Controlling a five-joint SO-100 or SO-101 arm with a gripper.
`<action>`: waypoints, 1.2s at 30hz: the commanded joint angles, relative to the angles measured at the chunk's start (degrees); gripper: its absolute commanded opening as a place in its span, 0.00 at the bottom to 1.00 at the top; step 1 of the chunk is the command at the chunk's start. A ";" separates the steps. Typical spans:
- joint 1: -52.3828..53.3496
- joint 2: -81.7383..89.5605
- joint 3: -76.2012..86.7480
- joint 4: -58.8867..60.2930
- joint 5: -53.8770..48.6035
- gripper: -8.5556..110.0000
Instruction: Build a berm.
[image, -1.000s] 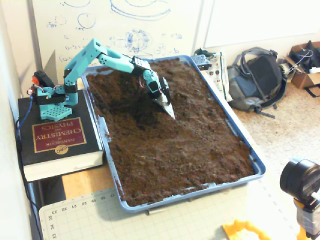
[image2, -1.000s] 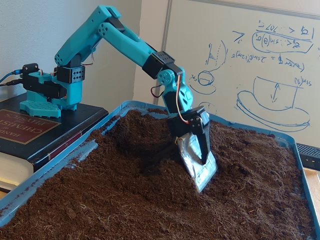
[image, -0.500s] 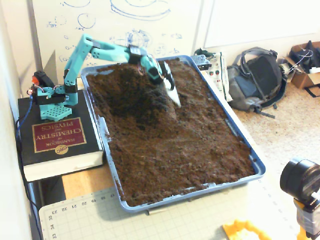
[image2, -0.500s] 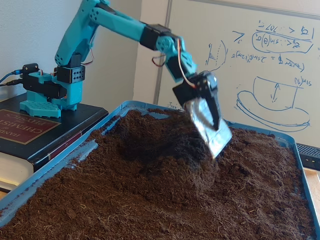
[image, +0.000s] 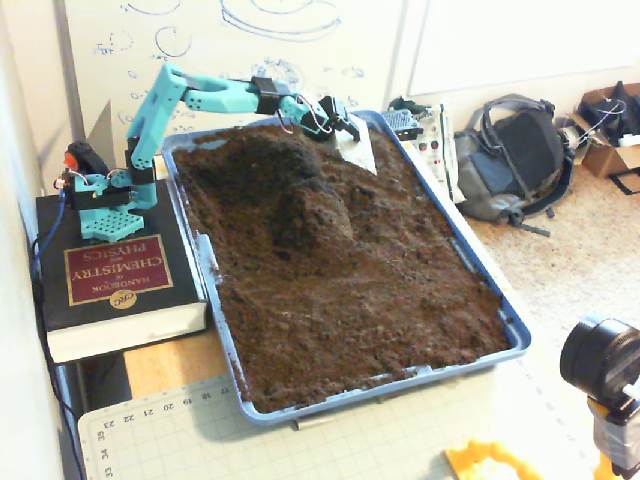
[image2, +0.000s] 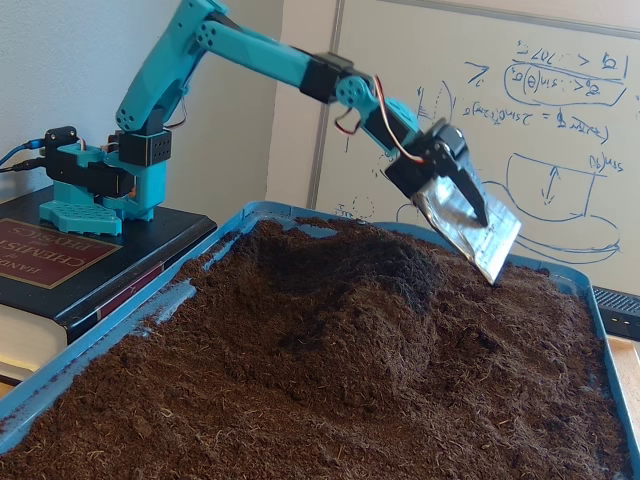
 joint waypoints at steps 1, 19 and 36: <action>-2.37 -0.88 -5.71 -3.78 0.97 0.07; -3.96 -19.42 -9.14 -3.69 -1.05 0.07; -4.04 -2.11 16.96 -3.69 -4.92 0.07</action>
